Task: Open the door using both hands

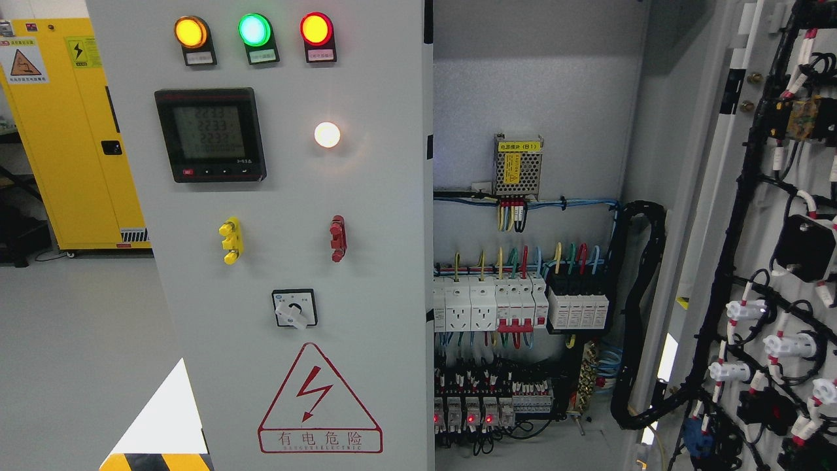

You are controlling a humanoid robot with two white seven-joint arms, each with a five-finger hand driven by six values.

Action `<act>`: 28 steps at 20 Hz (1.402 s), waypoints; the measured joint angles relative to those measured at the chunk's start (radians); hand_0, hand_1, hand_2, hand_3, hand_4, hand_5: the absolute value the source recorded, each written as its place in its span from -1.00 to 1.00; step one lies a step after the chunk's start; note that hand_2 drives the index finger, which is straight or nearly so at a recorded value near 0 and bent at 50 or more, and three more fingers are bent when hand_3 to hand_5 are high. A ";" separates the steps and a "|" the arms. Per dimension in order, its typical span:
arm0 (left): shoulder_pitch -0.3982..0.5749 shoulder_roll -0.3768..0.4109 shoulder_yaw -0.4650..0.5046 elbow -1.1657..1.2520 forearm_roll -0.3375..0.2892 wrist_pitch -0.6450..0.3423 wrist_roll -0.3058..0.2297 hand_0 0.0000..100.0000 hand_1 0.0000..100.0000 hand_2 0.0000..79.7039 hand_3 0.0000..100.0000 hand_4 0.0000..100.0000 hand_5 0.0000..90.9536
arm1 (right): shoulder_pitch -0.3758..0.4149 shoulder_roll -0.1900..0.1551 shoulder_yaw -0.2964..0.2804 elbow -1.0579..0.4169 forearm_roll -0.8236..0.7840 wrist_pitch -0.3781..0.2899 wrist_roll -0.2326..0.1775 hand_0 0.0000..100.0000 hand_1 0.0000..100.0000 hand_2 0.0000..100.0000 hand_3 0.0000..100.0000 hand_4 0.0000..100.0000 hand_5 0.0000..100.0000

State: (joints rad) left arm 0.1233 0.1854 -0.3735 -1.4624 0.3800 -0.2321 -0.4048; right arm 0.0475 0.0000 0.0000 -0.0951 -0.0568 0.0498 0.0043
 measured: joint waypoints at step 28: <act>-0.120 -0.089 0.132 1.304 -0.080 0.218 0.146 -1.00 -1.00 -1.00 -1.00 -1.00 -1.00 | 0.024 0.000 0.003 -0.055 0.002 -0.033 0.000 -0.60 -0.75 -1.00 -1.00 -1.00 -1.00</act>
State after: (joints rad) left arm 0.0031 0.0967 -0.2418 -0.1583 0.2997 -0.0145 -0.2588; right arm 0.0715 0.0000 0.0032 -0.1501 -0.0545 0.0170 0.0045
